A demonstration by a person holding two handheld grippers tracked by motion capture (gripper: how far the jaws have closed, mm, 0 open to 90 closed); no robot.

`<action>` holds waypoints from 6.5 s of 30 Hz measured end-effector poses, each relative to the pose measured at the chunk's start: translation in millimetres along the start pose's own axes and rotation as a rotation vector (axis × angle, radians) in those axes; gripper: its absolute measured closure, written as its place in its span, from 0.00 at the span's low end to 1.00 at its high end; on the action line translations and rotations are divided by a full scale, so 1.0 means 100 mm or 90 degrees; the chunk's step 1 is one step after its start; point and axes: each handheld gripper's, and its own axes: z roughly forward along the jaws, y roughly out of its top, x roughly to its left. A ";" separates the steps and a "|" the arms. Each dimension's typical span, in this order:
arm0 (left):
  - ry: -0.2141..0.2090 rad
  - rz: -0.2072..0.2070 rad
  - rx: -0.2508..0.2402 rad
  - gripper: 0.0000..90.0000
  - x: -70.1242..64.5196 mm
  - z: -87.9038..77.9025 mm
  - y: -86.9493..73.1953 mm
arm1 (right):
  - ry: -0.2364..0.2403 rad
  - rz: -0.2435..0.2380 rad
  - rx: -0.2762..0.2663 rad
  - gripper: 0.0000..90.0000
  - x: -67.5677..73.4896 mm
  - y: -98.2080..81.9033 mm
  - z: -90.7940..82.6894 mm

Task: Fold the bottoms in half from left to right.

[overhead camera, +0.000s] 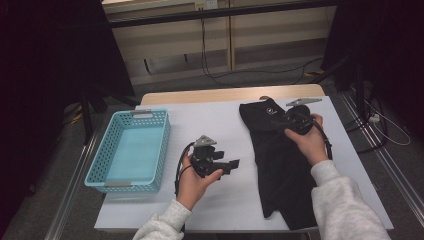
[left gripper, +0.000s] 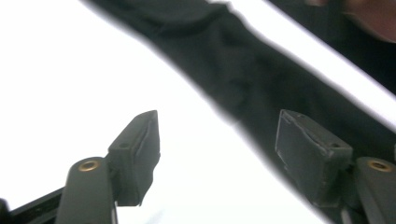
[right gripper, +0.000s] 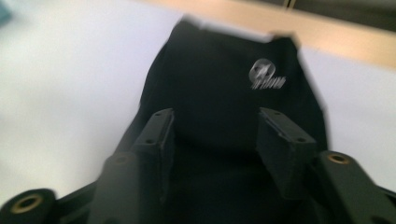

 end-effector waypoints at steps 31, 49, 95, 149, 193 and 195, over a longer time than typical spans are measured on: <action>0.060 0.000 0.074 0.20 0.53 -0.11 -0.31 | 0.020 0.010 0.043 0.45 0.16 -1.17 -0.79; 0.049 0.019 0.071 0.13 0.55 -0.07 -0.24 | -0.007 0.024 0.068 0.52 0.13 -1.48 -1.04; 0.001 0.001 0.061 0.11 0.51 -0.12 -0.21 | 0.048 -0.003 0.084 0.86 0.36 -1.40 -0.92; 0.006 -0.006 0.068 0.11 0.51 -0.12 -0.22 | -0.006 0.023 0.087 1.00 -0.03 -1.46 -1.27; 0.005 -0.009 0.076 0.11 0.53 -0.10 -0.22 | -0.042 0.008 0.071 0.83 -0.15 -1.49 -1.36; 0.006 -0.009 0.075 0.11 0.53 -0.10 -0.22 | -0.028 0.003 0.064 0.79 -0.10 -1.46 -1.35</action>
